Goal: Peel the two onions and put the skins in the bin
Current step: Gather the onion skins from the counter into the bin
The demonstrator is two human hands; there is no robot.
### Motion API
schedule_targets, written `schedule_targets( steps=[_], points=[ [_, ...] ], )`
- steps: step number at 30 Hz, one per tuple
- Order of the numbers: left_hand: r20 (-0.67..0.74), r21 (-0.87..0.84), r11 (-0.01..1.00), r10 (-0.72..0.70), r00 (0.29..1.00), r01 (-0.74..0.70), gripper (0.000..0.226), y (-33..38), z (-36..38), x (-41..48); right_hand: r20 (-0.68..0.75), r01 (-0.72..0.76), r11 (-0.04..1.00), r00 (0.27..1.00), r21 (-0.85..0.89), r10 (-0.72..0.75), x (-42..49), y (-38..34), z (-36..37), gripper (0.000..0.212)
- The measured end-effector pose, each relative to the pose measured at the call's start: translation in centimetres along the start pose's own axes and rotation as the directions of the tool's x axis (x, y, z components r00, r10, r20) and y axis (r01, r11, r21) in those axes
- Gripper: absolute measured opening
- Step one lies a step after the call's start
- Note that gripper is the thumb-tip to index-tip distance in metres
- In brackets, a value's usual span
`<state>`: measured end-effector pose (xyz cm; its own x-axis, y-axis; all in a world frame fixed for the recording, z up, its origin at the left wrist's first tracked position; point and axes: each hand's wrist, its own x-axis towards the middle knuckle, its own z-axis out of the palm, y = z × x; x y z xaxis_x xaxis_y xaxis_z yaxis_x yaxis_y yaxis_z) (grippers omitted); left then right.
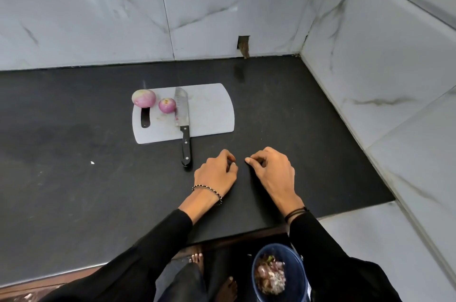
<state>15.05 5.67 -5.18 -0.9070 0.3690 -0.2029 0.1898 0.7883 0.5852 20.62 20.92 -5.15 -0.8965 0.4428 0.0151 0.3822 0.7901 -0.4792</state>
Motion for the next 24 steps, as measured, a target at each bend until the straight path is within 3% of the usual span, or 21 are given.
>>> schedule_targets(
  steps=[2,6,8,11,14,16,19,24],
  points=[
    [0.006,-0.002,1.000,0.005,1.000,-0.005,0.015,0.0,0.3,-0.1,0.008,-0.015,0.998,1.000,-0.058,0.016,0.4,-0.2,0.3,0.024],
    [0.023,-0.009,1.000,0.021,1.000,-0.020,0.015,0.5,0.5,-0.4,0.097,0.087,0.934,0.994,-0.346,-0.057,0.7,-1.1,1.1,0.032],
    [0.040,-0.017,0.999,0.041,0.998,-0.041,0.014,1.0,0.7,-0.5,0.147,0.118,0.913,0.987,-0.390,-0.065,0.5,-1.3,1.1,0.034],
    [0.103,-0.124,0.989,0.100,0.990,-0.087,0.009,2.1,1.2,-1.0,0.146,0.086,0.938,0.989,-0.335,-0.038,-1.0,-1.0,0.2,0.031],
    [0.246,-0.351,0.935,0.154,0.957,-0.061,0.010,4.5,2.0,-2.6,0.085,-0.088,0.990,0.992,-0.113,0.098,-4.2,0.8,-1.8,0.028],
    [0.337,-0.395,0.916,0.210,0.918,-0.065,0.012,6.1,3.1,-3.9,0.066,-0.173,0.985,0.983,-0.011,0.173,-6.7,2.7,-2.8,0.032],
    [0.430,-0.318,0.930,0.316,0.846,-0.186,0.012,7.9,5.7,-5.7,-0.001,-0.218,0.974,0.976,0.055,0.218,-10.9,5.7,-3.3,0.035],
    [0.527,-0.144,0.915,0.393,0.753,-0.376,0.017,9.0,11.5,-7.8,-0.071,-0.307,0.952,0.949,-0.004,0.306,-16.5,10.9,-1.5,0.031]
  ],
)
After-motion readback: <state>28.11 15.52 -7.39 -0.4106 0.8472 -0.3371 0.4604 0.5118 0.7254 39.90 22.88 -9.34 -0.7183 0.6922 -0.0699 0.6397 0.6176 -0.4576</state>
